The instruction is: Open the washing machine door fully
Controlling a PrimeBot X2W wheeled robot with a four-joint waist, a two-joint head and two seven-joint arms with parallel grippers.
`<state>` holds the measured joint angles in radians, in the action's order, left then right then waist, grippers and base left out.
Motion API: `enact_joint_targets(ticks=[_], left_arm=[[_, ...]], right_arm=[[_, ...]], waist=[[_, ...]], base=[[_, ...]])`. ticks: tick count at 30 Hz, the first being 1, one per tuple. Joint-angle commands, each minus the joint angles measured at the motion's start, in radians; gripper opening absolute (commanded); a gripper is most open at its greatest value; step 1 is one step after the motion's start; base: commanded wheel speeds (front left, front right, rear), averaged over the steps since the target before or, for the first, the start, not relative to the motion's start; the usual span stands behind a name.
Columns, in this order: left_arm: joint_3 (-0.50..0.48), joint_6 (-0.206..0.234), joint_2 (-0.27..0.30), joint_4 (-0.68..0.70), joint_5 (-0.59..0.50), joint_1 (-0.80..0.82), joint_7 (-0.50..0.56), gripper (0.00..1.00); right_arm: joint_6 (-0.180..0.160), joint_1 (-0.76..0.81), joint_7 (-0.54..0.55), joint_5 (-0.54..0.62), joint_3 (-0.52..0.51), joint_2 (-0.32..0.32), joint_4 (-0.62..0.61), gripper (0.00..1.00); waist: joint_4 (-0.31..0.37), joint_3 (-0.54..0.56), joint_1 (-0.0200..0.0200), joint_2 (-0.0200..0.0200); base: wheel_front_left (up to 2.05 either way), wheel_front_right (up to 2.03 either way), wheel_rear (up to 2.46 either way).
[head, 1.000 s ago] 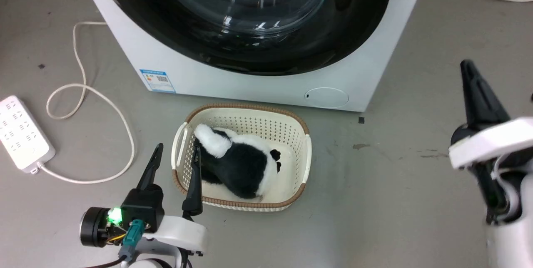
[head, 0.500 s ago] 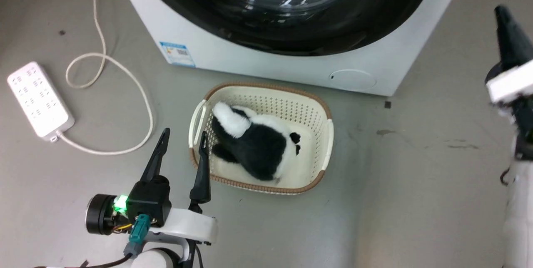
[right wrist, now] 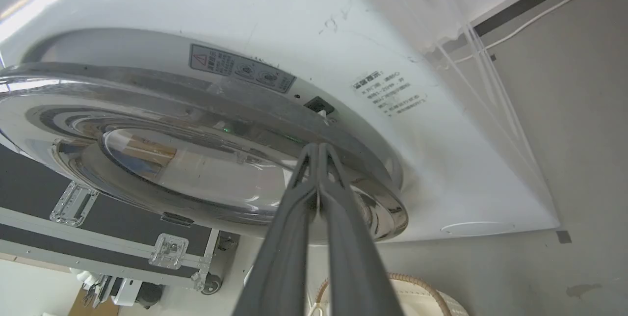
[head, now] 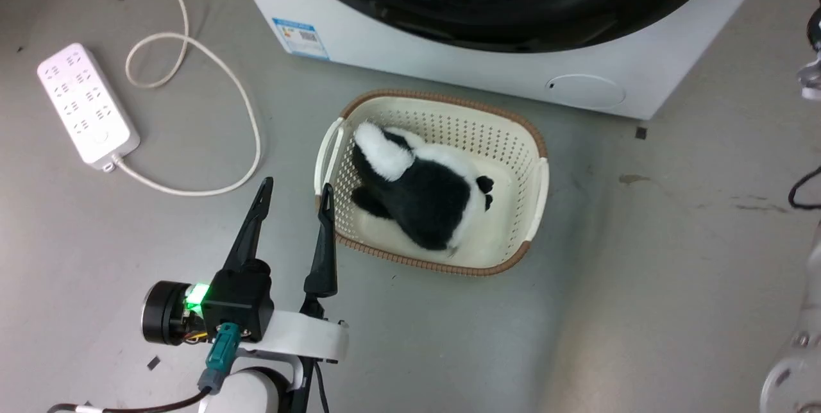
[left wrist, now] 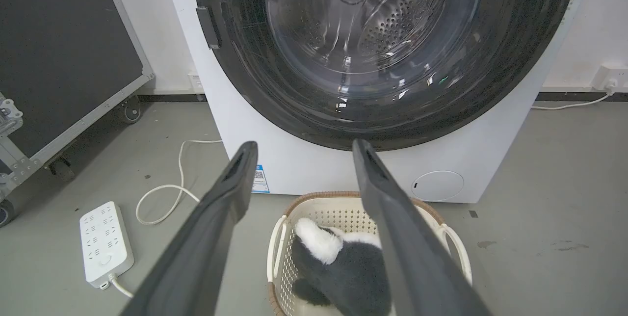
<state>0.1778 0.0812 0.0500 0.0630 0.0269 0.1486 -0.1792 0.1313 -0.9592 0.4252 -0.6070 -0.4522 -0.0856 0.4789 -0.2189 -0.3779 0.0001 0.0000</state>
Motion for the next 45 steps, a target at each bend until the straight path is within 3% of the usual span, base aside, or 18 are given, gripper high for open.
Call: enact_joint_targets(ticks=[1, 16, 17, 27, 35, 39, 45], left_arm=[[0.008, 0.01, 0.002, 0.004, 0.004, 0.019, -0.013, 1.0], [0.052, 0.031, 0.0, 0.01, 0.018, 0.057, -0.044, 1.0], [0.061, 0.038, 0.0, 0.012, 0.022, 0.063, -0.05, 1.0], [0.081, 0.055, 0.0, 0.019, 0.025, 0.085, -0.071, 1.0], [0.085, 0.056, 0.0, 0.002, 0.016, 0.074, -0.083, 1.0], [0.084, 0.044, 0.002, -0.027, 0.008, 0.045, -0.083, 1.0], [0.082, 0.036, 0.006, -0.041, 0.003, 0.01, -0.083, 1.0]], right_arm=[[0.0, -0.06, 0.039, -0.011, -0.032, -0.004, 0.046, 0.0], [0.0, -0.359, 0.247, 0.034, -0.273, -0.064, 0.312, 0.0], [0.0, -0.411, 0.268, 0.039, -0.324, -0.07, 0.349, 0.0], [-0.001, -0.52, 0.41, 0.081, -0.46, -0.078, 0.478, 0.0], [-0.001, -0.452, 0.541, 0.08, -0.507, -0.034, 0.471, 0.0], [-0.001, -0.314, 0.596, 0.064, -0.501, 0.017, 0.396, 0.0], [-0.001, -0.188, 0.662, 0.023, -0.467, 0.034, 0.343, 0.0]], waist=[[-0.012, -0.015, -0.0001, 0.0], [-0.079, -0.089, -0.0001, 0.0], [-0.09, -0.102, -0.0001, 0.0], [-0.112, -0.127, -0.0001, 0.0], [-0.095, -0.068, -0.0001, 0.0], [-0.072, 0.022, -0.0001, 0.0], [-0.058, 0.103, -0.0001, 0.0]], base=[[0.0, 0.0, 0.0], [0.0, 0.0, 0.0], [0.0, 0.0, 0.0], [0.0, 0.0, 0.0], [0.0, 0.0, 0.0], [0.0, 0.0, 0.0], [0.0, 0.0, 0.0]])
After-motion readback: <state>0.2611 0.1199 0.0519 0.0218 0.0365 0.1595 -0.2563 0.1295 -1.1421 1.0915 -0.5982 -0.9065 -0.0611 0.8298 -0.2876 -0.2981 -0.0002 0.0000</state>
